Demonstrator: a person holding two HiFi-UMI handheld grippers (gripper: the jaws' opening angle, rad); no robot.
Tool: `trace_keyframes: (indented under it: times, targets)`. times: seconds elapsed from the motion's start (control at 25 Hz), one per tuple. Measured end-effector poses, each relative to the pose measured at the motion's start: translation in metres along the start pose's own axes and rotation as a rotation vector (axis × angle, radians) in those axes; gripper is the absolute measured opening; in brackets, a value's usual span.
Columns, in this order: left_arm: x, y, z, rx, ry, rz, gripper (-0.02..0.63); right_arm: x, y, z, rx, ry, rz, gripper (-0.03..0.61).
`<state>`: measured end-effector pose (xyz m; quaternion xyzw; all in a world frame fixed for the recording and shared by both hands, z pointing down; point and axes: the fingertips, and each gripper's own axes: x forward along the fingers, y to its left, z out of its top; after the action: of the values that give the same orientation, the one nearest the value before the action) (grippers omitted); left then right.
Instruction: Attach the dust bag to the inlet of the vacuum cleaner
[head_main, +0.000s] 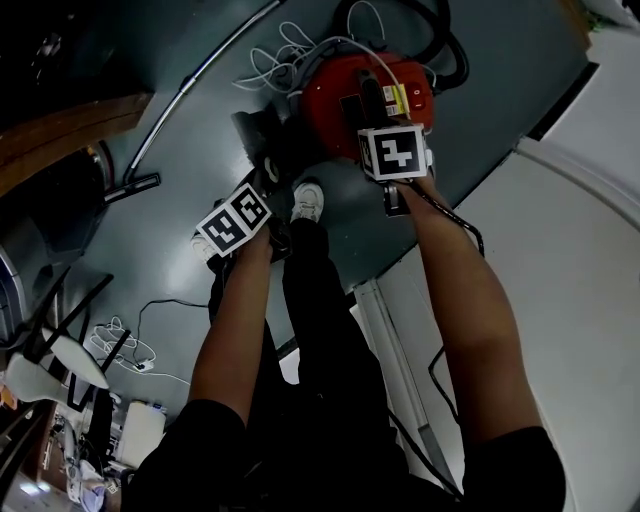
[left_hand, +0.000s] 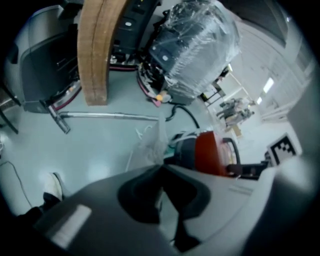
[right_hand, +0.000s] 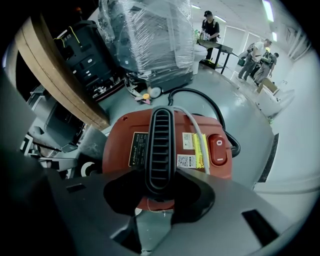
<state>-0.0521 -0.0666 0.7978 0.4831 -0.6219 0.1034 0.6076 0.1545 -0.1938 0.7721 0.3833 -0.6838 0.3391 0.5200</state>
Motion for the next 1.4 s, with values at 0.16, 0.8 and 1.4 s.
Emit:
trace_keyframes:
  times: [0.16,0.8,1.4]
  targets:
    - [0.003,-0.01,0.002,0.008,0.0,-0.013,0.008,0.001,0.0,0.0,0.0,-0.004,0.005,0.127]
    - [0.004,-0.021,0.005,0.028,-0.002,-0.021,0.008,0.001,0.002,0.001,0.007,-0.015,0.017,0.127]
    - [0.021,-0.036,-0.002,0.134,0.069,-0.025,0.014,0.001,0.004,0.002,0.0,-0.017,0.024,0.126]
